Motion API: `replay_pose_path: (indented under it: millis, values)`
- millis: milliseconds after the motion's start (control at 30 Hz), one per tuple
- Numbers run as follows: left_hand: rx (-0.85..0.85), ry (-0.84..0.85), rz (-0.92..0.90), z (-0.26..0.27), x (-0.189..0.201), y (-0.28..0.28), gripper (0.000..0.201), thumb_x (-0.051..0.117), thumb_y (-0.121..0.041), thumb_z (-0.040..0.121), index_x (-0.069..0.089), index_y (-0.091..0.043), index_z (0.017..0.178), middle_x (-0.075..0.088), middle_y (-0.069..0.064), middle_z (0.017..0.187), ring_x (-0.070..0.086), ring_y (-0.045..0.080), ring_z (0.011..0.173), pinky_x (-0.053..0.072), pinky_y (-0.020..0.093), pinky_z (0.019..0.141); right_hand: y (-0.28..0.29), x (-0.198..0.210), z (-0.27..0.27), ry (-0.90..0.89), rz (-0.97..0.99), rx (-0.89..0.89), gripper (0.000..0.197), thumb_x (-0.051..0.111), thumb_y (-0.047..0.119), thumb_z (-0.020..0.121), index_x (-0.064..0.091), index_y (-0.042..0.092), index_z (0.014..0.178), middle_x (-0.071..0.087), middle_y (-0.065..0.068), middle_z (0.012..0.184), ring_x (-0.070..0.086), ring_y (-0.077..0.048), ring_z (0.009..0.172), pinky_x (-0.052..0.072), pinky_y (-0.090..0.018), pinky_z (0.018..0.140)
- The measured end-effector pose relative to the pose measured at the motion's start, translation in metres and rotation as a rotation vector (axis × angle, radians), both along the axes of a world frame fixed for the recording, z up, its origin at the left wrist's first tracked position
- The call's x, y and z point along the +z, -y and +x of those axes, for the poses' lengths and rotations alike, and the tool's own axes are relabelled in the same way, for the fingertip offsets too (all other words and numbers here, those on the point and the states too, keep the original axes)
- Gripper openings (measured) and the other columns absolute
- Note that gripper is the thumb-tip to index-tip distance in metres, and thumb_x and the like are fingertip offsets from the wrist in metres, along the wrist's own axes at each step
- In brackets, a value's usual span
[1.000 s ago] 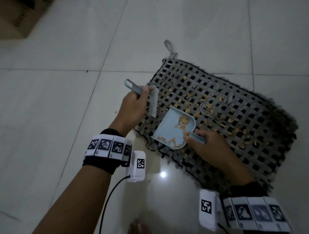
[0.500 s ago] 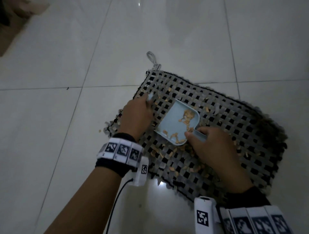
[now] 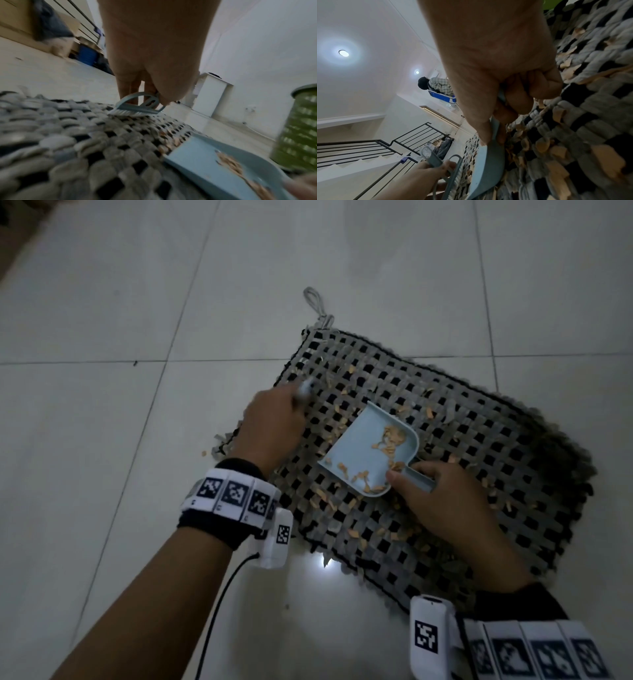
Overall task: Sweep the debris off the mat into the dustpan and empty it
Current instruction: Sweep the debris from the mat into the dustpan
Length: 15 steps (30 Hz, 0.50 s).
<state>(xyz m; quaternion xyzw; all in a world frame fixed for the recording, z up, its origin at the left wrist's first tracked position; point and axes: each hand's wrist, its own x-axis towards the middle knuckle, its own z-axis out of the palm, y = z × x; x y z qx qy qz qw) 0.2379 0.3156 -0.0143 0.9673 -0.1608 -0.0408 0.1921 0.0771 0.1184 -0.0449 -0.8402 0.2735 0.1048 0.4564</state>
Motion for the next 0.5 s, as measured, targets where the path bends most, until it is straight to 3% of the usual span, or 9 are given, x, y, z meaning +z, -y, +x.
replay_pose_path:
  millis: [67, 133, 267, 400, 500]
  values:
    - [-0.078, -0.023, -0.009, -0.017, -0.001, 0.011, 0.031, 0.044, -0.029, 0.107, 0.068, -0.010, 0.104, 0.057, -0.004, 0.065, 0.042, 0.011, 0.053, 0.025, 0.023, 0.051, 0.002, -0.001, 0.000, -0.004, 0.011, 0.001, 0.033, 0.068, 0.054, 0.087, 0.074, 0.022, 0.089, 0.062, 0.010, 0.065, 0.058, -0.008, 0.058, 0.038, -0.023, 0.052]
    - [-0.160, -0.072, -0.036, -0.035, 0.003, 0.019, 0.034, 0.044, -0.032, 0.107, 0.063, -0.015, 0.085, 0.045, -0.010, 0.057, 0.039, 0.006, 0.048, 0.022, 0.022, 0.047, 0.005, -0.002, 0.000, -0.017, 0.031, 0.002, 0.032, 0.069, 0.053, 0.087, 0.074, 0.022, 0.089, 0.063, 0.008, 0.066, 0.059, -0.010, 0.058, 0.039, -0.024, 0.053]
    - [-0.251, -0.196, -0.030, -0.045, 0.014, 0.021, 0.042, 0.045, -0.036, 0.107, 0.045, -0.025, 0.066, 0.043, -0.006, 0.054, 0.039, 0.008, 0.043, 0.026, 0.017, 0.043, 0.012, -0.002, -0.005, -0.033, 0.062, 0.015, 0.032, 0.069, 0.053, 0.087, 0.074, 0.021, 0.088, 0.060, 0.008, 0.064, 0.056, -0.008, 0.055, 0.038, -0.022, 0.052]
    - [-0.066, -0.123, -0.084, -0.025, 0.015, 0.014, 0.048, 0.045, -0.039, 0.106, 0.044, -0.021, 0.061, 0.044, -0.004, 0.051, 0.036, 0.007, 0.039, 0.025, 0.017, 0.037, 0.019, 0.002, -0.010, -0.052, 0.081, 0.039, 0.032, 0.068, 0.051, 0.089, 0.076, 0.020, 0.095, 0.056, 0.012, 0.061, 0.051, -0.004, 0.053, 0.033, -0.020, 0.050]
    - [-0.103, -0.060, -0.096, -0.027, 0.006, 0.019, 0.039, 0.044, -0.036, 0.107, 0.054, -0.021, 0.072, 0.045, -0.011, 0.055, 0.041, 0.007, 0.046, 0.026, 0.025, 0.048, 0.022, 0.001, -0.011, -0.068, 0.075, 0.046, 0.035, 0.067, 0.053, 0.089, 0.077, 0.022, 0.100, 0.058, 0.012, 0.065, 0.053, -0.004, 0.056, 0.034, -0.021, 0.049]
